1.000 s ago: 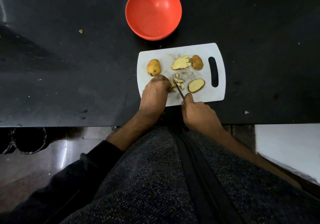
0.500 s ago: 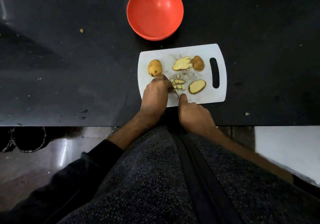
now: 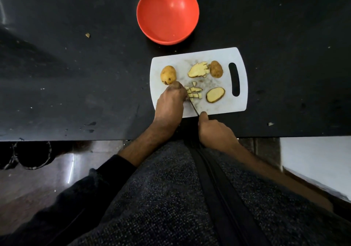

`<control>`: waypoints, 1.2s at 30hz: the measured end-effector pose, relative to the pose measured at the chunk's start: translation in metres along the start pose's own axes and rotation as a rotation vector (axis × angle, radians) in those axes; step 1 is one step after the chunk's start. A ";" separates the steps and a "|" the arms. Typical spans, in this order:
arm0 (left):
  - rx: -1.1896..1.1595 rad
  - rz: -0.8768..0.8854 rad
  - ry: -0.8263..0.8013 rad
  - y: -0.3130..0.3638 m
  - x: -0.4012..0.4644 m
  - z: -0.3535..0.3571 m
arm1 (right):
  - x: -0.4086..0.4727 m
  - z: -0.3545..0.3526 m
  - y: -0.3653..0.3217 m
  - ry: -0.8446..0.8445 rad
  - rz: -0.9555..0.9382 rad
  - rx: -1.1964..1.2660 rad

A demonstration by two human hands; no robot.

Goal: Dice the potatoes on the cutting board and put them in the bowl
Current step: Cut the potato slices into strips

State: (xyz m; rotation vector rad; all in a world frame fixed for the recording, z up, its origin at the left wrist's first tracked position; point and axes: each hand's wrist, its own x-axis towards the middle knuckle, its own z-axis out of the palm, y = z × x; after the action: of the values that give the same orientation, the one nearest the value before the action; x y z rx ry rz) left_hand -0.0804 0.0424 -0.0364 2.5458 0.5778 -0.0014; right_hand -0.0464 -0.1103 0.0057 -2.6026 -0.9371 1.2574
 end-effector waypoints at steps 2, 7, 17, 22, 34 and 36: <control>0.032 0.009 -0.005 -0.002 0.001 0.001 | -0.004 0.002 0.005 -0.014 0.015 -0.027; 0.082 0.038 -0.023 0.000 -0.002 -0.001 | -0.014 -0.001 0.011 0.057 -0.010 -0.073; 0.105 0.091 0.074 0.014 -0.005 -0.007 | -0.016 -0.011 0.021 0.237 -0.020 0.072; 0.092 0.158 0.079 0.027 -0.002 -0.005 | -0.015 -0.007 0.026 0.225 -0.018 0.042; 0.156 0.250 0.056 0.010 0.001 0.008 | -0.025 -0.006 0.032 0.237 -0.074 -0.127; 0.145 0.246 0.056 0.009 0.001 0.008 | -0.031 -0.008 0.034 0.225 -0.062 -0.123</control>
State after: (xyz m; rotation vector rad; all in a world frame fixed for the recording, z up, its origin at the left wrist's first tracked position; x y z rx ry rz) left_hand -0.0748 0.0316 -0.0390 2.7501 0.2913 0.1200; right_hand -0.0382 -0.1541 0.0199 -2.7112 -1.0723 0.8958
